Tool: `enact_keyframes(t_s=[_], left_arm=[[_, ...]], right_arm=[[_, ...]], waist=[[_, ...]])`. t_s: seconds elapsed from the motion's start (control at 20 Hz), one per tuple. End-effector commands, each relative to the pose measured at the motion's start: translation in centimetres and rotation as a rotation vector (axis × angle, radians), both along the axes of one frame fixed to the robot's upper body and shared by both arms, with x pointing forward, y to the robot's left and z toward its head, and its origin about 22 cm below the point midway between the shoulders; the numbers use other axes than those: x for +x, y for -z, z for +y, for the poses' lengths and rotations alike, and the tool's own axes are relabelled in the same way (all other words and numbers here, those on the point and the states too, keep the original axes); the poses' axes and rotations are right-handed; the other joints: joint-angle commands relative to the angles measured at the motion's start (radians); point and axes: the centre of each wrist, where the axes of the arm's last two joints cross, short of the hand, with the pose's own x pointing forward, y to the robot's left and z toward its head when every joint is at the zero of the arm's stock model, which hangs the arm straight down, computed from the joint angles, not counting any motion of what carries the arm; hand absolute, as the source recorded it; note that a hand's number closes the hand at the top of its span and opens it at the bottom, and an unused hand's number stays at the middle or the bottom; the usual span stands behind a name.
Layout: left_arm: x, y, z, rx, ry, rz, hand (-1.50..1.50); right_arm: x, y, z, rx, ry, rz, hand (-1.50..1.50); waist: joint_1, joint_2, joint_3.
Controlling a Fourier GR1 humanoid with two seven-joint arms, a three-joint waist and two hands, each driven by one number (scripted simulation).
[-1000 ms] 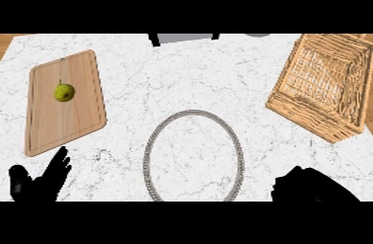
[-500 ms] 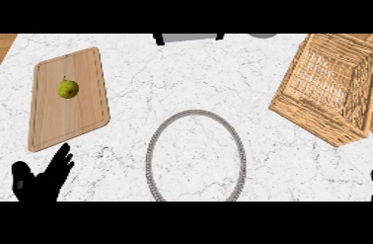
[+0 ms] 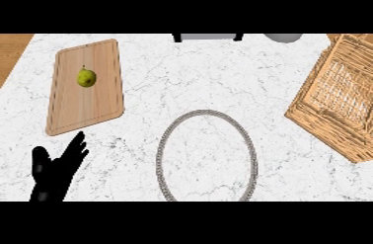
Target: Pick the eggplant from the placemat and place it in the basket
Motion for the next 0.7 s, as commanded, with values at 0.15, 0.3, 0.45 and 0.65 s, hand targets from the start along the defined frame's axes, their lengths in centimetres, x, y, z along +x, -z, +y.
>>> enact_keyframes(t_s=[0.15, 0.3, 0.45, 0.65], left_arm=[[0.6, 0.4, -2.0, -0.007, 0.062, 0.067, 0.00], [1.5, 1.6, -1.9, 0.004, 0.053, 0.059, 0.00], [1.2, 1.8, 0.2, -0.007, 0.064, 0.049, 0.00], [0.5, 0.4, -1.1, 0.001, 0.047, 0.049, 0.00]], right_arm=[[1.5, -1.0, -2.7, -0.042, 0.072, 0.007, 1.50], [3.7, -0.1, -1.3, -0.036, 0.063, 0.003, 1.50], [5.3, 2.2, -1.4, 0.001, 0.039, 0.040, 1.50], [6.8, 5.5, -1.8, 0.024, 0.065, 0.133, 1.50]], waist=[[0.057, 0.009, -0.003], [0.068, 0.013, -0.004], [0.066, 0.012, -0.004], [0.066, 0.010, -0.003]])
